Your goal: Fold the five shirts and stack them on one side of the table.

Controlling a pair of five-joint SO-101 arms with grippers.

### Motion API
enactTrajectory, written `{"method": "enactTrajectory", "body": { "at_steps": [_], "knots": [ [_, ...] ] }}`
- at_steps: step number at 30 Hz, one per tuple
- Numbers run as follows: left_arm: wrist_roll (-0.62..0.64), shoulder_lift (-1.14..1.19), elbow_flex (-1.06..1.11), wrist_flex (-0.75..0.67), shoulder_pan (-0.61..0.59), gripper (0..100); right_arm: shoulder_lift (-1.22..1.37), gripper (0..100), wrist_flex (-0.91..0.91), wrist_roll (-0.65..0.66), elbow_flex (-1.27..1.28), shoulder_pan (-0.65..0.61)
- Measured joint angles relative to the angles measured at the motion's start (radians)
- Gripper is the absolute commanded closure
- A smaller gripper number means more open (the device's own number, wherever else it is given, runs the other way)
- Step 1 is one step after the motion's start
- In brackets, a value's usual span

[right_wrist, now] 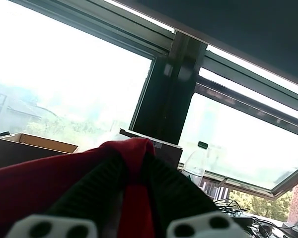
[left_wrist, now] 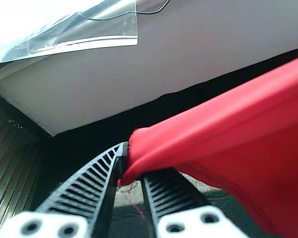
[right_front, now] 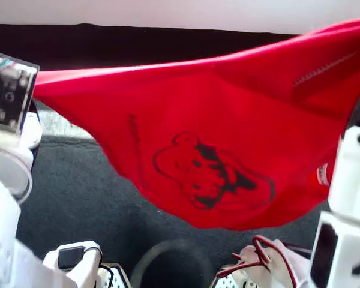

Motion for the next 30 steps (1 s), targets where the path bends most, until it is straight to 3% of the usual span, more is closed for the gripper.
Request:
{"method": "enactTrajectory", "body": {
  "at_steps": [10, 22, 30],
  "knots": [
    [-0.002, -0.199, 0.029, 0.055, -0.025, 99, -0.08, 99.3, 0.092, 0.0, -0.002, 0.002],
    [-0.002, -0.437, 0.391, 0.006, -0.037, 99, -0.101, 99.3, 0.204, 0.0, -0.012, 0.002],
    [-0.002, -0.554, 0.483, -0.008, -0.037, 99, -0.104, 99.3, 0.255, 0.0, -0.012, 0.008]
  ]
}}
